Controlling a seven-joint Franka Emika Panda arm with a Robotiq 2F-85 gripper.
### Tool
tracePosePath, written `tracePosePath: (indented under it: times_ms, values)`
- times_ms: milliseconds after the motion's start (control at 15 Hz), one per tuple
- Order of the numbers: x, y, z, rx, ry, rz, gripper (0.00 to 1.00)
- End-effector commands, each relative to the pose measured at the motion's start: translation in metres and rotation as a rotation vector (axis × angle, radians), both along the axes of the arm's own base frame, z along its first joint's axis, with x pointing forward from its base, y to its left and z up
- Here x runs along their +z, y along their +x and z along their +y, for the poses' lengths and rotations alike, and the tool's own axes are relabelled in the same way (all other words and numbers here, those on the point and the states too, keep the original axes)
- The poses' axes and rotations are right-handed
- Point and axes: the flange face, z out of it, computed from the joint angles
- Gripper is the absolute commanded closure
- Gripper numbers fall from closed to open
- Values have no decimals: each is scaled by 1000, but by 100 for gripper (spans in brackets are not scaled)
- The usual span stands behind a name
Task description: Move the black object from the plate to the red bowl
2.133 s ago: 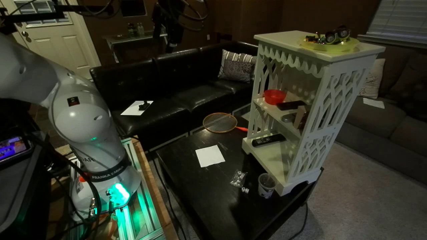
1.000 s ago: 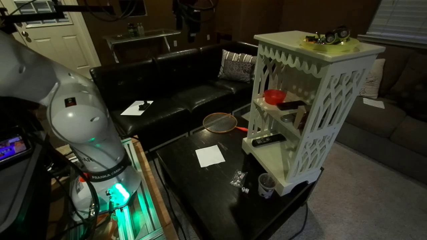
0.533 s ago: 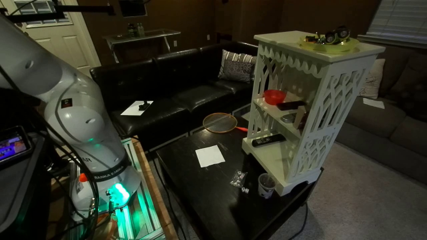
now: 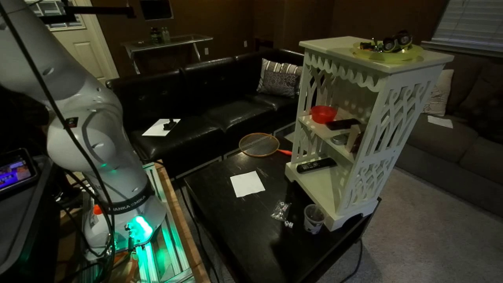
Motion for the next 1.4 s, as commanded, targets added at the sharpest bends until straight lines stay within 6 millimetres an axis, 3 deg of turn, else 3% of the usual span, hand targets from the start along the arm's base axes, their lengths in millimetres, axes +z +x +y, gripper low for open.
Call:
tracePosePath:
  times_ms: [0, 267, 400, 733, 867, 1067, 1333]
  values:
    - [4, 5, 1, -25, -15, -3, 0]
    - [8, 11, 2, -47, -24, -6, 0]
    - [1, 12, 8, -102, 1, -15, 0]
    - [5, 54, -38, -377, 74, -109, 0]
    - [-6, 77, -55, -454, 106, -122, 0]
    - [-17, 109, -71, -505, 131, -58, 0]
    - [-32, 132, -84, -536, 95, 108, 0]
